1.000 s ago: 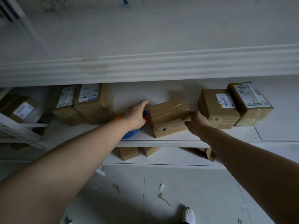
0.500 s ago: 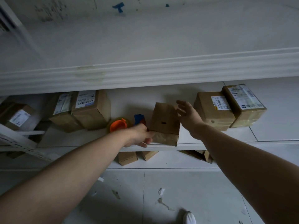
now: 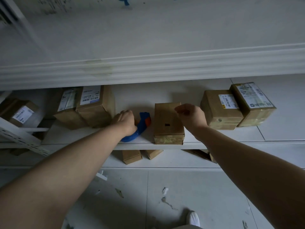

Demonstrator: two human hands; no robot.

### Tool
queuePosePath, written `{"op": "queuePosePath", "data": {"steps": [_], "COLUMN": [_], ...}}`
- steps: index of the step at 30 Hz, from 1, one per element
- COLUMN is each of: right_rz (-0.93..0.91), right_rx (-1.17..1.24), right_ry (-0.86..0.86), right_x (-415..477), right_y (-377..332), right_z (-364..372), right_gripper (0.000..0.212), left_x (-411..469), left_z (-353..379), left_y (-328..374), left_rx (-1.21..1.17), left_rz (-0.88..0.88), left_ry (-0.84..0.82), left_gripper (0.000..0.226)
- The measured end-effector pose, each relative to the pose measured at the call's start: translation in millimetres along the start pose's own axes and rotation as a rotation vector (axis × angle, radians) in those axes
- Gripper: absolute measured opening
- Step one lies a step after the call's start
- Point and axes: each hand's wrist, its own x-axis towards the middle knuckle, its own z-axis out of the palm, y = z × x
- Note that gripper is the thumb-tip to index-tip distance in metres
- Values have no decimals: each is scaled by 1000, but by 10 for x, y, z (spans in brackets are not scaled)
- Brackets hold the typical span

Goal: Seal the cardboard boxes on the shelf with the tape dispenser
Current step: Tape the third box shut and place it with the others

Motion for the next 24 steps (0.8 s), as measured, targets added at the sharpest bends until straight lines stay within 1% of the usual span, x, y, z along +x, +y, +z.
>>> {"op": "queuePosePath", "data": {"steps": [1, 2, 3, 4, 5, 7, 8, 10, 12, 15, 17, 20, 22, 23, 24], "right_rz": [-4, 2, 17, 40, 69, 142, 179, 232, 276, 355, 367, 316, 282, 287, 314], "right_rx": [-29, -60, -88, -110, -124, -126, -124, -132, -153, -123, -91, -66, 3, 41, 65], "right_ry": [-10, -13, -10, -1, 10, 23, 14, -32, -79, -153, -176, -155, -141, -124, -100], "right_x": [-21, -37, -43, -44, -44, -48, -59, -86, -123, -169, -184, -141, -85, -54, -32], "right_y": [-38, -59, -60, -46, -26, 20, 42, 87, 149, 254, 298, 309, 294, 290, 282], "right_z": [17, 27, 32, 29, 21, 0, -10, -21, -25, -19, -21, -27, -22, -13, -5], "right_gripper": [30, 34, 37, 40, 43, 51, 54, 54, 48, 33, 30, 33, 38, 41, 45], "left_x": [-11, -18, -35, -48, -62, -81, -94, -86, -71, -111, -125, -120, -118, -118, -111], "left_z": [33, 72, 93, 105, 96, 65, 48, 45, 75, 101, 124, 111, 87, 71, 62], "left_y": [-22, -42, -45, -42, -26, 30, 67, 143, 206, 322, 398, 439, 420, 405, 395], "left_rx": [43, 65, 69, 53, 14, -107, -156, -216, -293, -462, -565, -647, -698, -677, -626], "left_rz": [-19, -27, -20, -2, 31, 112, 148, 208, 211, 173, 150, 124, 144, 182, 222], "left_ry": [-18, -25, -10, 9, 28, 28, -1, -77, -121, -212, -266, -300, -409, -449, -431], "left_gripper": [59, 67, 70, 65, 53, 18, 8, 15, 14, 36, 43, 51, 49, 43, 36]}}
